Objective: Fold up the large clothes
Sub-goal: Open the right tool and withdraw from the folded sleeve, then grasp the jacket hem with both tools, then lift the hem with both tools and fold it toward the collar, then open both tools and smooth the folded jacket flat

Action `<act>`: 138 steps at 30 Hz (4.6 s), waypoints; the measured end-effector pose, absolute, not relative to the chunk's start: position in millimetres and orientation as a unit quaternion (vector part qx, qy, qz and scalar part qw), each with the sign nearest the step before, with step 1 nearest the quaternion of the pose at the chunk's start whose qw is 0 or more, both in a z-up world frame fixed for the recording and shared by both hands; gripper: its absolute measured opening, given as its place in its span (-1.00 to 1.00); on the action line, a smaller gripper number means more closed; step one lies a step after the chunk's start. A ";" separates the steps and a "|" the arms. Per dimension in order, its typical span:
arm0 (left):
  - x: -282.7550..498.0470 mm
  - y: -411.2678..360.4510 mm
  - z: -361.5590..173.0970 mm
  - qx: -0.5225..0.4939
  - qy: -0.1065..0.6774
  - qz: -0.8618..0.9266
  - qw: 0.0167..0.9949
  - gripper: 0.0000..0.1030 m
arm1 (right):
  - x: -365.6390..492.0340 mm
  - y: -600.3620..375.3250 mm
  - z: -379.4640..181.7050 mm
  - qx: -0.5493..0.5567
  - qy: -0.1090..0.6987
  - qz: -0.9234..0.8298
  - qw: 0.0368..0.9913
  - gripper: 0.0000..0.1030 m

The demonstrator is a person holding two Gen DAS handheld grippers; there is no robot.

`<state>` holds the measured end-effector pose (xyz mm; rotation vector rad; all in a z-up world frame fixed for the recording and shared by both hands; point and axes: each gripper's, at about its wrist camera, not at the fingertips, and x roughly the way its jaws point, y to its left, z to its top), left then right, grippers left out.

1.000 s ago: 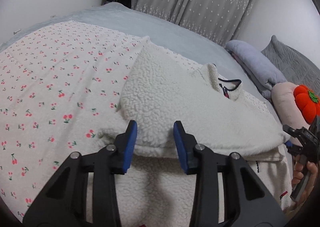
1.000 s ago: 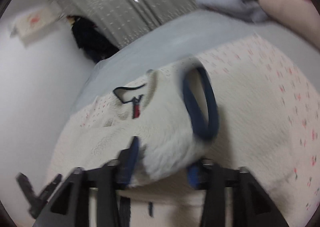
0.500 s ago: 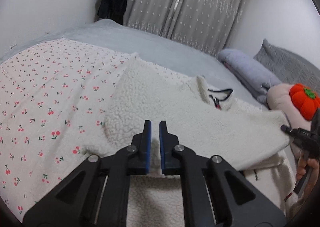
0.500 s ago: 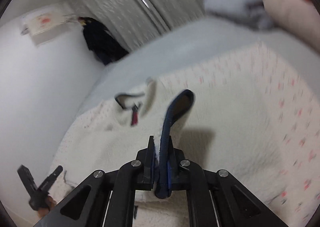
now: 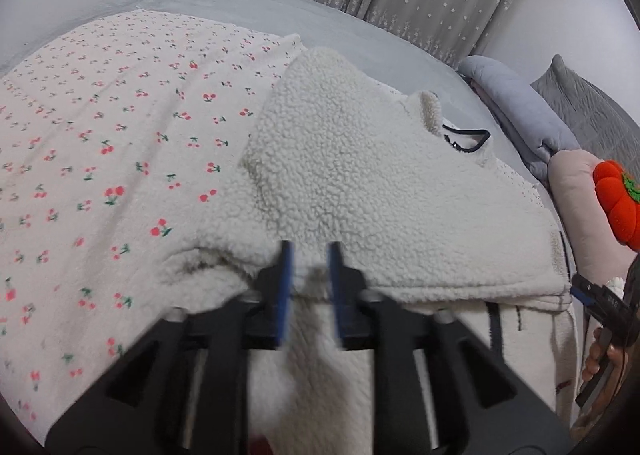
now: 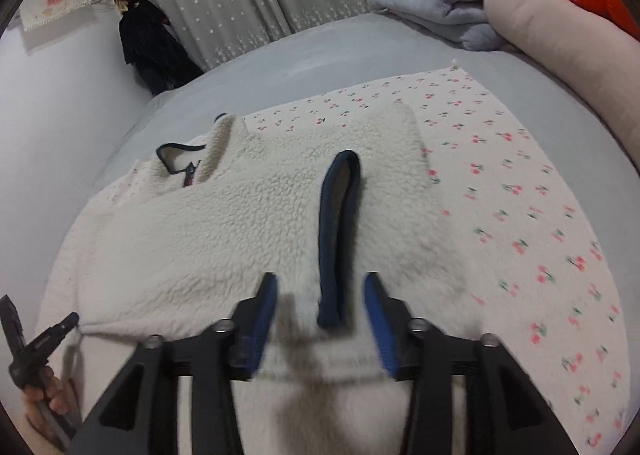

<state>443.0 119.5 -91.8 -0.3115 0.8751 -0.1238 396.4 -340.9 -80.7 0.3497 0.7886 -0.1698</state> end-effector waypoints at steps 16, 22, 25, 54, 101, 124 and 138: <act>308.4 148.9 -37.4 -0.069 0.458 -0.051 0.885 0.67 | 190.2 -354.2 -52.3 0.216 0.420 -0.049 0.880 0.61; 271.1 171.7 -64.3 -0.058 0.498 -0.055 0.864 0.67 | 138.2 -347.0 -85.7 0.241 0.446 -0.033 0.861 0.61; 259.0 180.5 -80.3 -0.049 0.519 -0.056 0.852 0.67 | 121.8 -343.4 -100.8 0.263 0.443 -0.018 0.857 0.61; 189.2 174.8 -134.9 -0.232 0.512 -0.298 0.772 0.54 | 75.9 -313.7 -167.4 0.396 0.408 0.147 0.809 0.04; 304.9 127.8 79.6 -0.214 0.281 -0.250 0.902 -0.57 | 159.6 -292.7 81.2 0.214 0.149 0.104 0.960 -0.81; 468.5 79.6 -41.7 -0.139 0.427 -0.262 0.854 -0.11 | 394.0 -402.1 -65.0 0.273 0.332 0.033 0.902 0.49; 455.3 56.9 -30.7 -0.089 0.362 -0.218 0.902 0.80 | 373.7 -313.2 -25.4 0.017 0.355 0.008 0.935 0.50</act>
